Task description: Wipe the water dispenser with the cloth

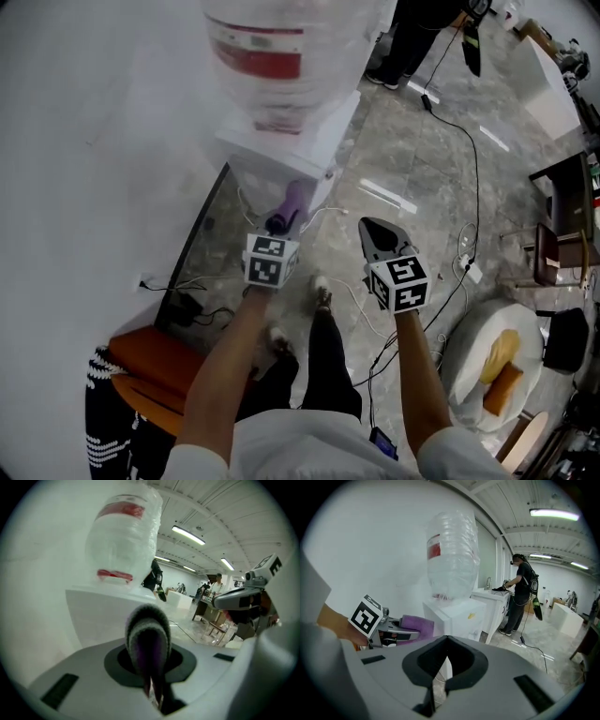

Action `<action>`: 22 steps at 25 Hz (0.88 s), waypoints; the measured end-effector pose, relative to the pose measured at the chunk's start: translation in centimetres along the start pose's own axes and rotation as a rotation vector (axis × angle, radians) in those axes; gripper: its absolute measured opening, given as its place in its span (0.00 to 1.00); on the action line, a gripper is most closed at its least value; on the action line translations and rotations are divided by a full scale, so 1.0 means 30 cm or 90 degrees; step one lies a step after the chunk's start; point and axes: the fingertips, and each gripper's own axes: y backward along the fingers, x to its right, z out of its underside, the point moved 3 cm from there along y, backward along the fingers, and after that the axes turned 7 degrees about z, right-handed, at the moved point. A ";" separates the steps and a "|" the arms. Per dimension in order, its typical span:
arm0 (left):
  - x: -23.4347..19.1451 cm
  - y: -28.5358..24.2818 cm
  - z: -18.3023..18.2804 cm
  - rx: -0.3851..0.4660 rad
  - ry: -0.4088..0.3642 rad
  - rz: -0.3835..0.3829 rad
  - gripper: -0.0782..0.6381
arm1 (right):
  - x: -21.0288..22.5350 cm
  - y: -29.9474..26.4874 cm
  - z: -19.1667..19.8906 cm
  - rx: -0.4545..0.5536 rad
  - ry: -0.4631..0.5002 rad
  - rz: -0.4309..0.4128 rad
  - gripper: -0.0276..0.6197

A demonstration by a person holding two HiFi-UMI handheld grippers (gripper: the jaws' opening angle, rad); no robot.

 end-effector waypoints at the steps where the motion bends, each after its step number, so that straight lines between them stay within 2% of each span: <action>1: -0.028 0.028 0.013 0.002 0.009 -0.012 0.17 | -0.014 -0.010 0.001 0.001 0.000 -0.001 0.05; 7: -0.234 0.166 0.109 -0.004 0.063 -0.097 0.17 | -0.107 -0.128 0.016 -0.002 -0.017 -0.033 0.05; 12: -0.403 0.202 0.174 -0.006 0.107 -0.154 0.17 | -0.193 -0.274 0.023 -0.019 -0.008 -0.081 0.05; 18: -0.556 0.150 0.236 -0.014 0.161 -0.188 0.17 | -0.275 -0.466 0.058 -0.057 -0.011 -0.136 0.05; 22: -0.638 0.082 0.268 -0.025 0.184 -0.196 0.17 | -0.316 -0.562 0.093 -0.086 -0.019 -0.153 0.05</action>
